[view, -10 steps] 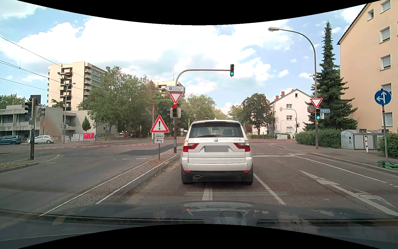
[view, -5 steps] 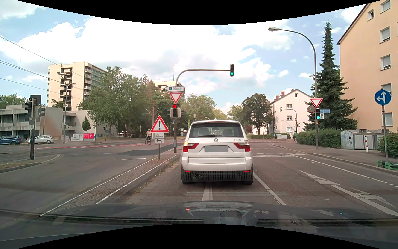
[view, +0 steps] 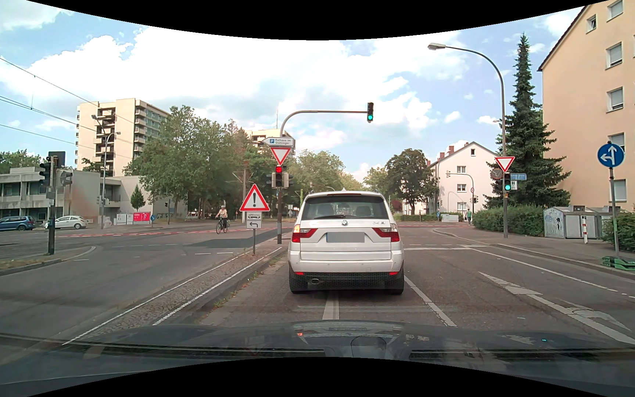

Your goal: Follow the waypoints while adhering to traffic rules and regulations

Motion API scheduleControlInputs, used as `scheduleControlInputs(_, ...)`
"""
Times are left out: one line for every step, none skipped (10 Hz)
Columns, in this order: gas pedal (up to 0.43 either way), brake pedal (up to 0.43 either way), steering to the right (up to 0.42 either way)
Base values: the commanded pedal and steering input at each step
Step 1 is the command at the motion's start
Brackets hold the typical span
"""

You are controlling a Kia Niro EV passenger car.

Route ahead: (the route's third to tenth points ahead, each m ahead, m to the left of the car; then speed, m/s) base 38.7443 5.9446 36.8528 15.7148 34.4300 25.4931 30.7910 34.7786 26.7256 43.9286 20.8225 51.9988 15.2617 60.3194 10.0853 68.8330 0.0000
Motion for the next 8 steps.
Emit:
scheduleControlInputs(0.0, 0.268, -0.004)
scheduleControlInputs(0.0, 0.268, -0.004)
scheduleControlInputs(0.0, 0.268, -0.004)
scheduleControlInputs(0.0, 0.268, -0.004)
scheduleControlInputs(0.0, 0.268, -0.004)
scheduleControlInputs(0.0, 0.268, -0.004)
scheduleControlInputs(0.0, 0.262, -0.004)
scheduleControlInputs(0.0, 0.268, -0.004)
